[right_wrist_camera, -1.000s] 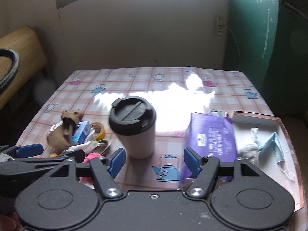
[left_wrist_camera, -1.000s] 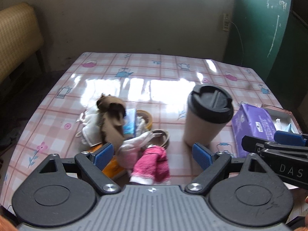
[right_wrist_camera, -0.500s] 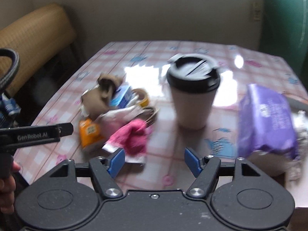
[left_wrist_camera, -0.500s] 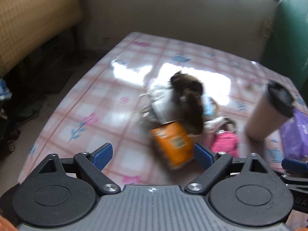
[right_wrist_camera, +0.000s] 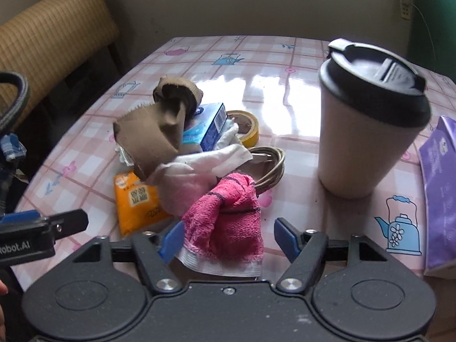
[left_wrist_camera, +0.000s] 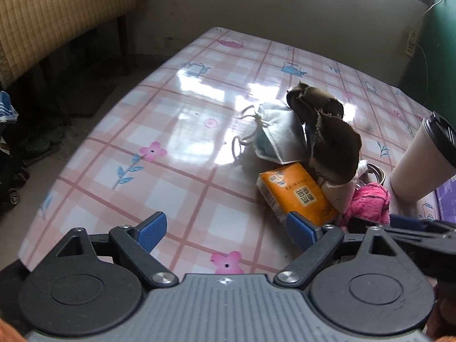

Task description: Organize soft objects

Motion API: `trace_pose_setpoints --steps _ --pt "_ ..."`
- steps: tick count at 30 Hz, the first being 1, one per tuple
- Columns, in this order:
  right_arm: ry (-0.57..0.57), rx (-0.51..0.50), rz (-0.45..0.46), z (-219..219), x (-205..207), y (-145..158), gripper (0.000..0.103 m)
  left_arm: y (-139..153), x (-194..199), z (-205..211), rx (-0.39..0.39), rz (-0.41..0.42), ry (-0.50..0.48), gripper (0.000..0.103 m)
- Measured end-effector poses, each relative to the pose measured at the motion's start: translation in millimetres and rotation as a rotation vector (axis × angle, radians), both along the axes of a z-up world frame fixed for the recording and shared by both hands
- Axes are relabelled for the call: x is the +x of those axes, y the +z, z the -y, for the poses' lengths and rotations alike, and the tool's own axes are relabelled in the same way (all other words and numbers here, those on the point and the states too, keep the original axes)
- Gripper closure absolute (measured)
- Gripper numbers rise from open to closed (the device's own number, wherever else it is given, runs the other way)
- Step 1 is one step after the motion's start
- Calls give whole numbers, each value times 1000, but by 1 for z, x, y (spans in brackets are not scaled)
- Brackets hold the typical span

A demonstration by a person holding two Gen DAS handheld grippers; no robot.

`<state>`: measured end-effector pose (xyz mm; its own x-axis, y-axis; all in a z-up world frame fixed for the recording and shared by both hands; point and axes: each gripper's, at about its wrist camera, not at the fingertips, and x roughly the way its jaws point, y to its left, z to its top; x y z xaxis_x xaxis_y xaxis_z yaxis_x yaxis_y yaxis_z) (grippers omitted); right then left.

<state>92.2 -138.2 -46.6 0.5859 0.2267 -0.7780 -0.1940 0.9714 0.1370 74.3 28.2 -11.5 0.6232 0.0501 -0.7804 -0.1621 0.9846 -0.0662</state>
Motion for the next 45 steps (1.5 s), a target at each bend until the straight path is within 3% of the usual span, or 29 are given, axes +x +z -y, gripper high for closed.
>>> trace_pose_setpoints --steps 1,3,6,11,14,19,23,28,32,34,38,39,40,41,45 --pt "3 16 8 3 -2 -1 51 -3 2 3 0 -2 -6 9" --pt "-3 15 23 9 -5 0 64 -10 7 8 3 -11 -19 9" --pt "-38 -3 41 23 -13 4 71 -15 14 19 -2 -12 -41 9" --pt "-55 14 41 41 -24 7 71 -22 30 41 30 8 -85 9" --pt "-58 28 42 45 -28 8 71 -27 38 48 50 27 -91 3" --pt "-62 44 42 47 -31 9 71 -34 48 52 44 20 -106 2" --pt "-45 69 50 46 -32 12 71 -37 37 43 110 18 -106 13" --pt "-12 70 53 46 -38 12 71 -34 8 18 102 33 -128 25" --pt "-5 73 49 41 -39 11 72 -33 5 9 113 44 -119 22" --pt "4 74 51 39 -40 13 72 -35 6 10 117 51 -121 15" --pt "6 71 63 39 -44 17 72 -38 12 15 164 80 -145 17" --pt "8 70 65 38 -45 18 72 -38 13 18 165 91 -147 24" --pt "9 69 67 38 -46 19 72 -37 12 18 171 103 -152 42" --pt "10 69 69 37 -46 21 73 -35 12 18 160 104 -162 50" --pt "23 74 88 36 -48 30 75 -21 9 16 104 92 -135 51"
